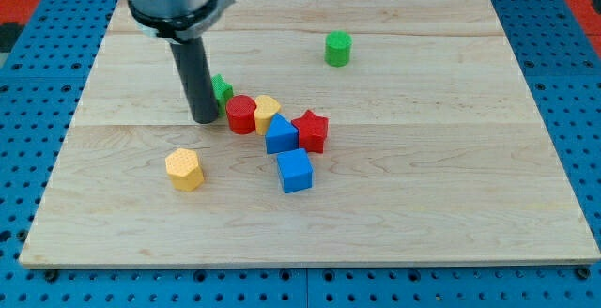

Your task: Point your hand at the top side of the red circle

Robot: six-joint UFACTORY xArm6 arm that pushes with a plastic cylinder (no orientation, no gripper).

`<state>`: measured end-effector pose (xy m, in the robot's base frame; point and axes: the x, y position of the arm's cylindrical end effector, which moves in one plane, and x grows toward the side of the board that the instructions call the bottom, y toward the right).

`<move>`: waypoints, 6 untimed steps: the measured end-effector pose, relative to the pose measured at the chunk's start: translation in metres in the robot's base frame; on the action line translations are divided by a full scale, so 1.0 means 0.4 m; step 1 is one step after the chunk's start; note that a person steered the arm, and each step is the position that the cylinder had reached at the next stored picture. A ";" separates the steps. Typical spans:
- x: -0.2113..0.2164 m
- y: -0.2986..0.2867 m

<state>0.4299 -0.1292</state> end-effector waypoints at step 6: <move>-0.284 0.094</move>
<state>0.3165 -0.0916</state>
